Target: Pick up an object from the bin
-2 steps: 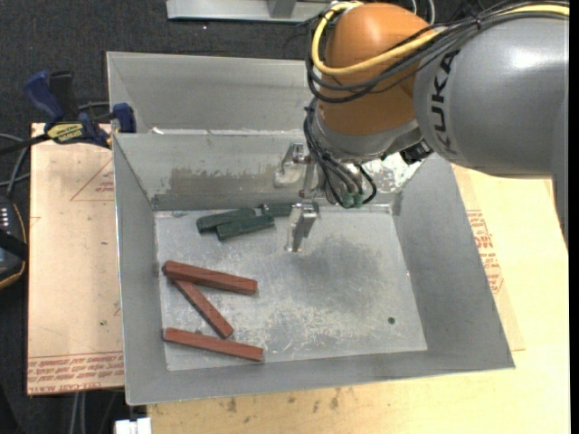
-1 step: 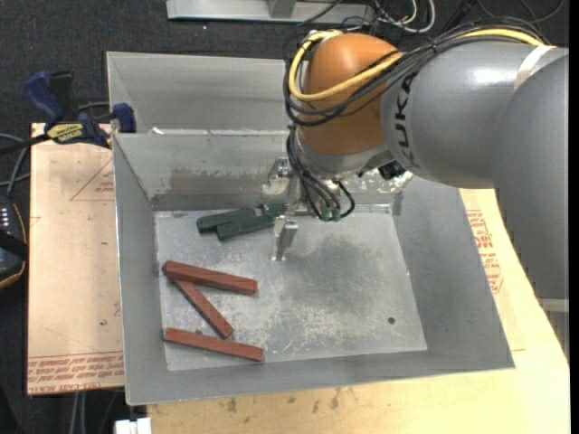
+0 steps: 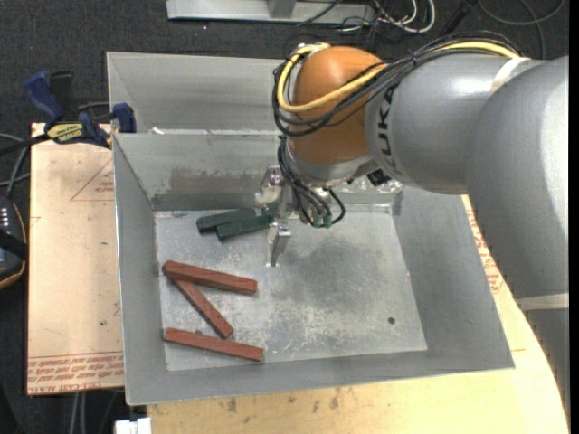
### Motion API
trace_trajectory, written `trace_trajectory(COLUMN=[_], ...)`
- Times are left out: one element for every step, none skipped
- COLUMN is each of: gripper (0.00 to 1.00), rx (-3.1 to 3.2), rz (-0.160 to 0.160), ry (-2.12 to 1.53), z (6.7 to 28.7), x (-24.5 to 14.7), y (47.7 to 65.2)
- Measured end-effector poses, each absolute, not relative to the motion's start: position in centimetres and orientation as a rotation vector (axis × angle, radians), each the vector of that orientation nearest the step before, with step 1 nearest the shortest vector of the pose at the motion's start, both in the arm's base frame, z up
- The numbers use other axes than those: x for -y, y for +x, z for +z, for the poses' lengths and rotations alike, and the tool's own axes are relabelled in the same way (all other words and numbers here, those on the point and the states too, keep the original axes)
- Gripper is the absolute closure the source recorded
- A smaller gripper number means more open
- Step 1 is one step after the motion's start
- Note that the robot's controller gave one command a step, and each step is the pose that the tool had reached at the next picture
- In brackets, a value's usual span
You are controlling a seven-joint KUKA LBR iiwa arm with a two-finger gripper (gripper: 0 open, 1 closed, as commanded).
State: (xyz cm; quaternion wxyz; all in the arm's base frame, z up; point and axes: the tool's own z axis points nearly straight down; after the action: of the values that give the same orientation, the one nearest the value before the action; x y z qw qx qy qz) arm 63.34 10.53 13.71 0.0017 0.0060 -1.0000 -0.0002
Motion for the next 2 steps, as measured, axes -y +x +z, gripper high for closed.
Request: trace_trajectory(gripper=[0.0,0.0], rx=[3.146,3.147], rz=[-0.004,-0.006], ry=[-0.037,-0.073], z=[13.0,8.0], x=[-12.4,-12.4], y=[64.9,65.1])
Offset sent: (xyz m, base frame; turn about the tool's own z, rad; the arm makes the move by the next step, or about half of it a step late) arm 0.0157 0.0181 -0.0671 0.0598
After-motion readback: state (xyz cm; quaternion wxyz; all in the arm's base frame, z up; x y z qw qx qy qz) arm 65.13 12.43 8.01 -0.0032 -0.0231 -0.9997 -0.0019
